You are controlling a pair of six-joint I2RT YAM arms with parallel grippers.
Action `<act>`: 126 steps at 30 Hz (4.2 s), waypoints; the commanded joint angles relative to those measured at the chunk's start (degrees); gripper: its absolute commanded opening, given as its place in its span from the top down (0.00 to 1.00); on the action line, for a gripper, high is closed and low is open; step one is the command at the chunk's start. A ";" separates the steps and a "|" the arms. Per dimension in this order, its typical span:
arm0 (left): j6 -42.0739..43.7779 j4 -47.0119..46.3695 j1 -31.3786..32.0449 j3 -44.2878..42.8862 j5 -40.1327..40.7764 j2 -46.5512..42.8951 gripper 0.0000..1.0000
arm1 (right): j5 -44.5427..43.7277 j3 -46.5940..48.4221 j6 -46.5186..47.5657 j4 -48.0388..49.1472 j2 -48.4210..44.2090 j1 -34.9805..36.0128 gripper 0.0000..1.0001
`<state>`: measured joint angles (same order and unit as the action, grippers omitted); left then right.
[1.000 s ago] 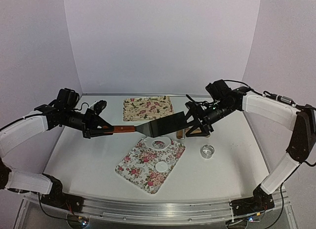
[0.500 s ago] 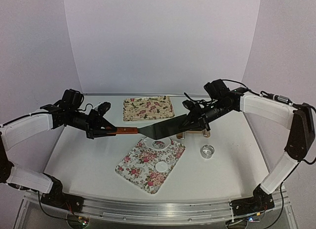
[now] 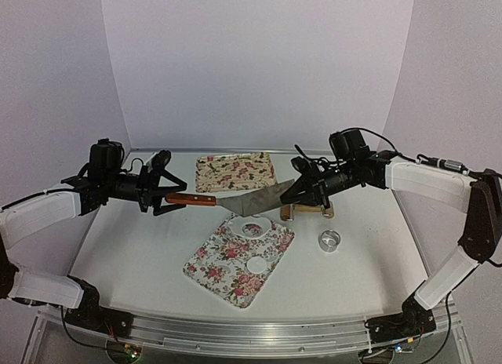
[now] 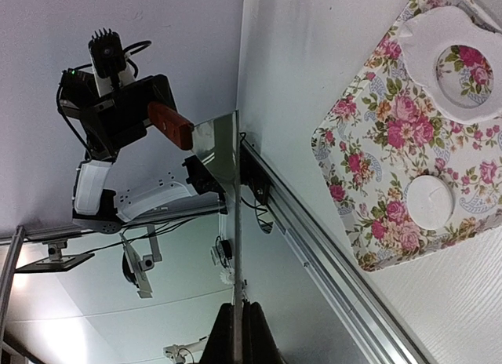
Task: Roll out the dumpling wrappers from the dough
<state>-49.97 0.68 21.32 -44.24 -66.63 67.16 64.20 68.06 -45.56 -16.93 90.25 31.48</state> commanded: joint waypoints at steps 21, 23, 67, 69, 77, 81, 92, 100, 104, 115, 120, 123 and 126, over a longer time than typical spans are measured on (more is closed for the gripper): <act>0.75 3.44 0.30 -3.72 2.91 2.18 0.48 | 1.24 -0.05 -1.72 5.96 -2.54 0.09 1.00; 0.63 3.62 0.28 -3.72 3.51 2.22 0.47 | 1.52 -0.14 -1.64 5.94 -2.54 0.08 1.00; 0.19 6.09 2.09 -3.82 5.34 3.54 0.78 | -2.27 -1.22 -1.68 5.82 -1.70 2.54 1.00; 0.34 6.13 2.06 -3.83 5.41 3.72 0.87 | -2.44 -1.33 -1.74 5.81 -1.75 2.55 1.00; 0.93 7.03 2.06 -4.01 7.88 3.40 1.00 | -4.72 -1.97 -1.89 5.77 -1.58 2.64 1.00; 4.10 11.88 2.05 -5.02 11.34 2.26 1.00 | -8.30 -2.80 -1.90 5.73 -1.40 2.63 0.73; 16.42 34.89 2.01 -12.08 22.82 -1.13 1.00 | -27.03 -3.76 1.89 -7.45 -3.64 2.73 0.26; 28.06 51.94 1.99 -19.45 30.80 2.97 1.00 | -44.86 3.73 -0.91 -26.72 5.86 10.18 0.38; 31.18 56.41 2.06 -21.68 32.72 4.59 1.00 | -46.82 7.37 -0.83 -29.75 12.27 12.52 0.42; 34.70 62.29 2.07 -22.74 37.08 4.03 1.00 | -48.51 15.55 3.80 -31.39 23.88 13.97 0.59; 35.21 63.67 2.06 -22.57 37.53 3.28 1.00 | -48.38 18.20 4.80 -31.40 27.18 14.31 0.63; 35.30 64.00 2.08 -22.67 37.60 3.21 1.00 | -48.67 18.52 5.15 -31.43 28.40 14.38 0.65; 35.41 64.18 2.13 -23.17 37.50 3.24 1.00 | -49.12 18.35 5.23 -31.49 29.13 14.36 0.67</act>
<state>-16.23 64.08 23.31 -63.77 -28.86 72.01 17.00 84.74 -41.33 -47.19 118.08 45.58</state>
